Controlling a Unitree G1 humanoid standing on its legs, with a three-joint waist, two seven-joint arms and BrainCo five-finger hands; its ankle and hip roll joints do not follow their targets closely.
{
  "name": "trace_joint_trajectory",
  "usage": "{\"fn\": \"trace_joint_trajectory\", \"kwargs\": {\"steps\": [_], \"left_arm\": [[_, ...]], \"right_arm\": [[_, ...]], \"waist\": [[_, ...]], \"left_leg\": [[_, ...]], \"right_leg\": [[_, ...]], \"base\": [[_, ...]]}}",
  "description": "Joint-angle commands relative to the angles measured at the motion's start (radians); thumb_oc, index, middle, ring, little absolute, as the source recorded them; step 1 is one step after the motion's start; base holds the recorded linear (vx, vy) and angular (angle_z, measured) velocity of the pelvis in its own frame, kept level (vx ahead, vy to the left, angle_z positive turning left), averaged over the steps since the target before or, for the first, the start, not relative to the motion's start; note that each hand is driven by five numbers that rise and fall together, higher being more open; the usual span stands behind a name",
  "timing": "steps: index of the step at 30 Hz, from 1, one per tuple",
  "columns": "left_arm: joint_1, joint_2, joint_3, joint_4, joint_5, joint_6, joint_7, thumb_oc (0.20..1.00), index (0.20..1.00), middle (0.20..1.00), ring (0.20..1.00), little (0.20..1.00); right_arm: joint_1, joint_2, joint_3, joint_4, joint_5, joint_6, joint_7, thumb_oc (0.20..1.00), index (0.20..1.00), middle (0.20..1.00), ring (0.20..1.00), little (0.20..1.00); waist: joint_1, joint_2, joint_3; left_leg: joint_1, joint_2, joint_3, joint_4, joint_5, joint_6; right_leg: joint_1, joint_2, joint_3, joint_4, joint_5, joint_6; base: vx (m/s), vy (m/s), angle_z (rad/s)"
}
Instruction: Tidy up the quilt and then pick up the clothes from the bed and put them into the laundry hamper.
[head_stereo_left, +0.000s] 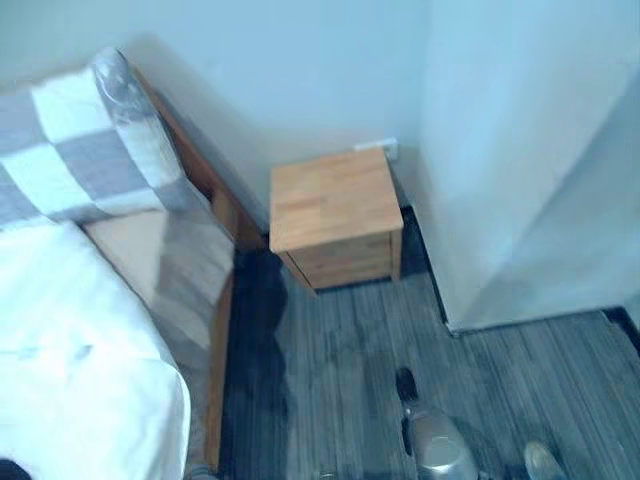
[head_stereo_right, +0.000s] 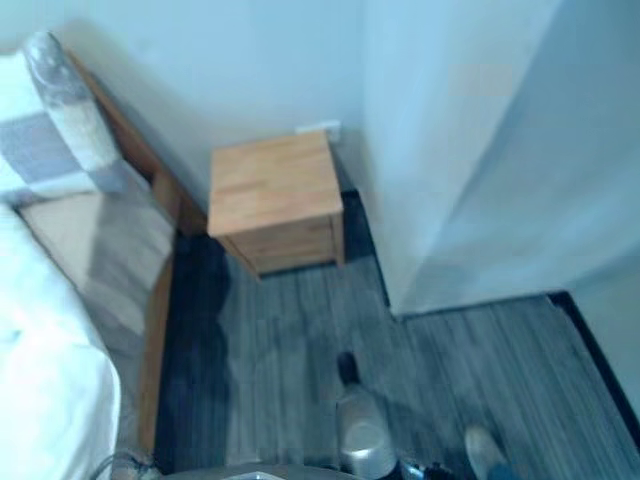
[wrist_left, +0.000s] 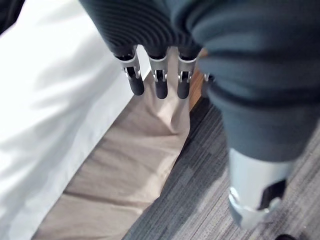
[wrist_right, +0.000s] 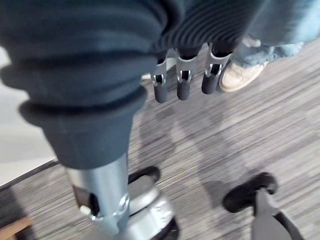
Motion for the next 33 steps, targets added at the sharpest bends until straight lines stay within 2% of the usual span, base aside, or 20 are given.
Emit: {"fn": "trace_joint_trajectory", "kwargs": {"steps": [1, 4, 5, 6, 7, 9, 10, 11, 12, 13, 15, 16, 17, 20, 22, 24, 25, 26, 28, 33], "left_arm": [[0.040, 0.028, -0.013, -0.021, -0.022, 0.078, -0.067, 1.000, 1.000, 1.000, 1.000, 1.000], [0.059, 0.030, -0.009, -0.024, -0.065, -0.010, 0.002, 1.000, 1.000, 1.000, 1.000, 1.000], [0.060, 0.034, -0.006, -0.026, -0.070, -0.024, 0.004, 1.000, 1.000, 1.000, 1.000, 1.000], [0.059, 0.035, -0.005, -0.027, -0.071, -0.026, 0.003, 1.000, 1.000, 1.000, 1.000, 1.000], [0.051, 0.045, 0.003, -0.029, -0.111, -0.036, -0.042, 1.000, 1.000, 1.000, 1.000, 1.000], [0.058, 0.041, 0.017, -0.032, -0.133, -0.044, -0.059, 1.000, 1.000, 1.000, 1.000, 1.000], [0.062, 0.037, 0.019, -0.035, -0.082, -0.060, -0.044, 1.000, 1.000, 1.000, 1.000, 1.000], [0.058, 0.046, -0.002, -0.040, 0.012, -0.079, -0.023, 1.000, 1.000, 1.000, 1.000, 1.000], [0.048, 0.057, -0.028, -0.048, 0.063, -0.079, -0.034, 1.000, 1.000, 1.000, 1.000, 1.000], [0.038, 0.066, -0.051, -0.054, 0.095, -0.074, -0.034, 1.000, 1.000, 1.000, 1.000, 1.000], [0.020, 0.082, -0.101, -0.070, 0.082, -0.057, -0.015, 1.000, 1.000, 1.000, 1.000, 1.000], [0.010, 0.090, -0.105, -0.076, 0.053, -0.044, -0.017, 1.000, 1.000, 1.000, 1.000, 1.000], [-0.020, 0.099, -0.098, -0.092, -0.092, -0.003, -0.055, 1.000, 1.000, 1.000, 1.000, 1.000], [-0.032, 0.081, -0.078, -0.084, -0.172, 0.030, -0.011, 1.000, 1.000, 1.000, 1.000, 1.000], [-0.035, 0.088, -0.089, -0.080, -0.110, 0.011, -0.002, 1.000, 1.000, 1.000, 1.000, 1.000], [-0.034, 0.100, -0.107, -0.087, -0.148, 0.030, -0.033, 1.000, 1.000, 1.000, 1.000, 1.000], [-0.023, 0.099, -0.106, -0.081, -0.177, 0.052, -0.071, 1.000, 1.000, 1.000, 1.000, 1.000], [-0.001, 0.096, -0.092, -0.058, -0.136, 0.045, -0.100, 1.000, 1.000, 1.000, 1.000, 1.000], [0.020, 0.102, -0.080, -0.036, -0.057, 0.020, -0.112, 1.000, 1.000, 1.000, 1.000, 1.000], [0.039, 0.108, -0.070, -0.029, -0.034, 0.007, -0.119, 1.000, 1.000, 1.000, 1.000, 1.000]], "right_arm": [[-0.008, -0.062, -0.002, -0.043, 0.000, -0.027, 0.031, 1.000, 1.000, 1.000, 1.000, 1.000], [-0.042, -0.083, -0.021, -0.091, -0.043, -0.007, 0.050, 1.000, 1.000, 1.000, 1.000, 1.000], [-0.043, -0.084, -0.012, -0.098, -0.041, -0.009, 0.047, 1.000, 1.000, 1.000, 1.000, 1.000], [-0.044, -0.083, -0.011, -0.099, -0.042, -0.010, 0.047, 1.000, 1.000, 1.000, 1.000, 1.000], [-0.055, -0.088, 0.023, -0.107, -0.006, -0.015, 0.035, 1.000, 1.000, 1.000, 1.000, 1.000], [-0.065, -0.087, 0.034, -0.105, 0.016, -0.023, 0.028, 1.000, 1.000, 1.000, 1.000, 1.000], [-0.068, -0.081, 0.035, -0.102, 0.018, -0.026, 0.027, 1.000, 1.000, 1.000, 1.000, 1.000], [-0.055, -0.069, 0.030, -0.093, 0.021, -0.041, 0.020, 1.000, 1.000, 1.000, 1.000, 1.000], [-0.045, -0.065, 0.026, -0.089, 0.026, -0.043, 0.012, 1.000, 1.000, 1.000, 1.000, 1.000], [-0.039, -0.061, 0.026, -0.082, 0.025, -0.041, 0.007, 1.000, 1.000, 1.000, 1.000, 1.000], [-0.038, -0.047, 0.035, -0.050, -0.019, -0.026, -0.005, 1.000, 1.000, 1.000, 1.000, 1.000], [-0.037, -0.039, 0.042, -0.036, -0.045, -0.024, -0.008, 1.000, 1.000, 1.000, 1.000, 1.000], [-0.026, -0.015, 0.058, -0.011, -0.084, -0.023, -0.024, 1.000, 1.000, 1.000, 1.000, 1.000], [-0.017, -0.009, 0.071, -0.021, -0.118, -0.033, -0.021, 1.000, 1.000, 1.000, 1.000, 1.000], [-0.030, -0.007, 0.103, -0.046, -0.106, -0.039, -0.013, 1.000, 1.000, 1.000, 1.000, 1.000], [-0.043, -0.015, 0.121, -0.055, -0.065, -0.036, -0.011, 1.000, 1.000, 1.000, 1.000, 1.000], [-0.050, -0.015, 0.127, -0.053, -0.061, -0.037, -0.005, 1.000, 1.000, 1.000, 1.000, 1.000], [-0.052, -0.006, 0.128, -0.031, -0.053, -0.055, -0.001, 1.000, 1.000, 1.000, 1.000, 1.000], [-0.049, 0.005, 0.124, -0.018, -0.039, -0.061, 0.006, 1.000, 1.000, 1.000, 1.000, 1.000], [-0.047, 0.010, 0.127, -0.017, -0.045, -0.056, 0.013, 1.000, 1.000, 1.000, 1.000, 1.000]], "waist": [[0.020, -0.053, 0.015], [0.071, -0.046, 0.037], [0.083, -0.047, 0.042], [0.084, -0.049, 0.040], [0.115, -0.057, 0.045], [0.138, -0.058, 0.045], [0.146, -0.055, 0.038], [0.121, -0.055, 0.023], [0.102, -0.057, 0.012], [0.093, -0.057, 0.006], [0.096, -0.053, -0.004], [0.104, -0.049, -0.008], [0.131, -0.024, -0.012], [0.153, -0.007, -0.007], [0.155, -0.002, -0.001], [0.144, 0.000, -0.006], [0.134, -0.009, -0.017], [0.123, -0.022, -0.036], [0.119, -0.038, -0.052], [0.119, -0.047, -0.055]], "left_leg": [[-0.181, 0.042, 0.026, 0.168, 0.111, 0.046], [-0.259, 0.007, 0.045, -0.063, 0.126, 0.068], [-0.269, 0.003, 0.035, -0.146, 0.142, 0.071], [-0.270, 0.000, 0.035, -0.164, 0.150, 0.072], [-0.300, 0.011, -0.013, -0.330, 0.202, 0.065], [-0.288, 0.011, -0.054, -0.401, 0.201, 0.064], [-0.266, 0.014, -0.044, -0.431, 0.200, 0.063], [-0.238, 0.070, 0.132, -0.402, 0.181, 0.060], [-0.216, 0.093, 0.203, -0.379, 0.148, 0.057], [-0.205, 0.103, 0.241, -0.369, 0.135, 0.062], [-0.201, 0.089, 0.235, -0.355, 0.101, 0.079], [-0.203, 0.079, 0.223, -0.364, 0.101, 0.087], [-0.192, 0.031, 0.148, -0.448, 0.147, 0.125], [-0.155, -0.032, 0.056, -0.503, 0.147, 0.156], [-0.131, -0.055, -0.025, -0.529, 0.144, 0.159], [-0.129, -0.071, -0.120, -0.534, 0.137, 0.160], [-0.120, -0.095, -0.205, -0.545, 0.125, 0.171], [-0.107, -0.126, -0.307, -0.559, 0.111, 0.183], [-0.091, -0.137, -0.362, -0.571, 0.105, 0.183], [-0.080, -0.131, -0.366, -0.570, 0.097, 0.179]], "right_leg": [[0.004, -0.053, 0.042, 0.015, -0.057, 0.083], [0.100, -0.063, 0.029, -0.030, -0.089, 0.097], [0.120, -0.062, 0.033, -0.035, -0.091, 0.103], [0.120, -0.064, 0.034, -0.036, -0.089, 0.104], [0.153, -0.059, 0.051, -0.047, -0.104, 0.108], [0.169, -0.063, 0.054, -0.045, -0.120, 0.115], [0.172, -0.070, 0.040, -0.032, -0.133, 0.123], [0.175, -0.103, -0.059, 0.016, -0.163, 0.127], [0.186, -0.121, -0.094, 0.039, -0.190, 0.130], [0.190, -0.131, -0.119, 0.060, -0.205, 0.129], [0.191, -0.147, -0.140, 0.139, -0.262, 0.129], [0.193, -0.152, -0.139, 0.170, -0.282, 0.133], [0.128, -0.179, -0.125, 0.341, -0.281, 0.139], [0.026, -0.229, -0.095, 0.550, -0.228, 0.132], [-0.019, -0.183, -0.055, 0.503, -0.213, 0.122], [-0.022, -0.106, 0.004, 0.358, -0.226, 0.123], [-0.018, -0.063, 0.099, 0.215, -0.191, 0.136], [-0.009, -0.017, 0.233, 0.114, -0.133, 0.150], [0.006, 0.010, 0.311, 0.038, -0.083, 0.161], [0.008, 0.014, 0.316, 0.012, -0.062, 0.166]], "base": [[0.28, 0.043, -0.33], [0.29, 0.134, -0.26], [0.19, 0.097, -0.17], [0.25, 0.139, -0.31], [0.23, 0.134, -0.20], [0.24, 0.156, -0.12], [0.22, 0.217, -0.58], [0.24, 0.253, -0.69], [0.19, 0.256, -0.51], [0.18, 0.217, 0.27], [0.19, 0.276, 1.13], [0.23, 0.448, 1.20], [0.16, 0.362, 0.77], [0.17, 0.290, 1.02], [0.12, -0.064, 1.07], [0.18, -0.227, 1.66], [0.43, -0.346, 3.42], [0.44, -0.345, 3.36], [0.32, -0.228, 2.47], [0.11, -0.077, 0.91]]}}
